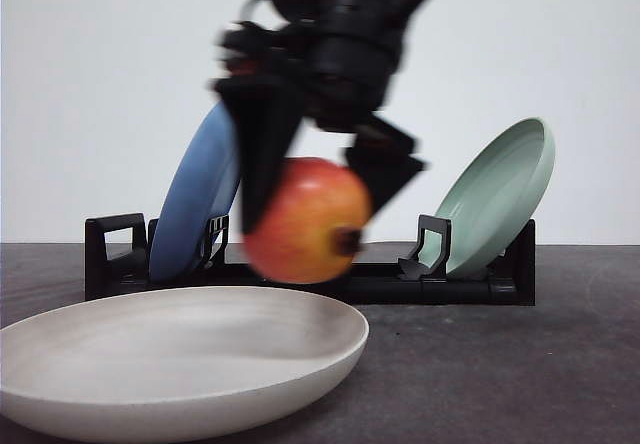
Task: Place pomegranate in white plate
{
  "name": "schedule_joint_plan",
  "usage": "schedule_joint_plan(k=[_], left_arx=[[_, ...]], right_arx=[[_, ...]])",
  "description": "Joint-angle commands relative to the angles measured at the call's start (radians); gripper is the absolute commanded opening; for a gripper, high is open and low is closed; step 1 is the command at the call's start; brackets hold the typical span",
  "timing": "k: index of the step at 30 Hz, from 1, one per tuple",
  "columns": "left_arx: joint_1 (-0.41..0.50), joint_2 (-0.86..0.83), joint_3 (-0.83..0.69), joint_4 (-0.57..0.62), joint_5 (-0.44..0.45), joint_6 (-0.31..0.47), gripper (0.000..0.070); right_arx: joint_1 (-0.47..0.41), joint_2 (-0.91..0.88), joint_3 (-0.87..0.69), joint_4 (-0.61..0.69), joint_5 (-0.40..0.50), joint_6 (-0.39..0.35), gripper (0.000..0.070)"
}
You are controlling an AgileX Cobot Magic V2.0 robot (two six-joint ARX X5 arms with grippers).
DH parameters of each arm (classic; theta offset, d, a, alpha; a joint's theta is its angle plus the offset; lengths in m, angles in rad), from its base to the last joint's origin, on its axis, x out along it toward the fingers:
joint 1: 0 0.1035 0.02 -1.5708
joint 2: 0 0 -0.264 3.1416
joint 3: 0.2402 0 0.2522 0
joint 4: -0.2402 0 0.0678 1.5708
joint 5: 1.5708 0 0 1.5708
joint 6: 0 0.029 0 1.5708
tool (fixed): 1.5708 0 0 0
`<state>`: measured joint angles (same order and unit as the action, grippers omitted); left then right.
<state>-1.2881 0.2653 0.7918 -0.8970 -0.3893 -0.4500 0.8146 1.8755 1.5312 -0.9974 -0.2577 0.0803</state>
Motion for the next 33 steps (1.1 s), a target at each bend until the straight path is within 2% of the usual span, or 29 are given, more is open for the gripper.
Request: schedule_joint_plan(k=[1,9,20,27,33], left_arx=[[-0.015,0.0,0.003,0.006,0.0,-0.009,0.063],[-0.015,0.0,0.003,0.005,0.0,-0.008,0.063],[-0.014,0.0,0.003,0.004,0.0,-0.009,0.063],[-0.015,0.0,0.003,0.004,-0.001,-0.009,0.063],[-0.014,0.0,0.003,0.004,-0.003,-0.012,0.063]], right_arx=[[0.028,0.045,0.04,0.01,-0.002,0.01,0.0444],[0.087,0.126,0.052,0.104,-0.003,0.009,0.0445],[0.102,0.145,0.052,0.13,-0.006,0.002,0.0453],[0.107,0.145,0.052,0.121,-0.007,-0.009,0.0692],[0.099,0.136,0.067,0.085,-0.003,-0.03,0.07]])
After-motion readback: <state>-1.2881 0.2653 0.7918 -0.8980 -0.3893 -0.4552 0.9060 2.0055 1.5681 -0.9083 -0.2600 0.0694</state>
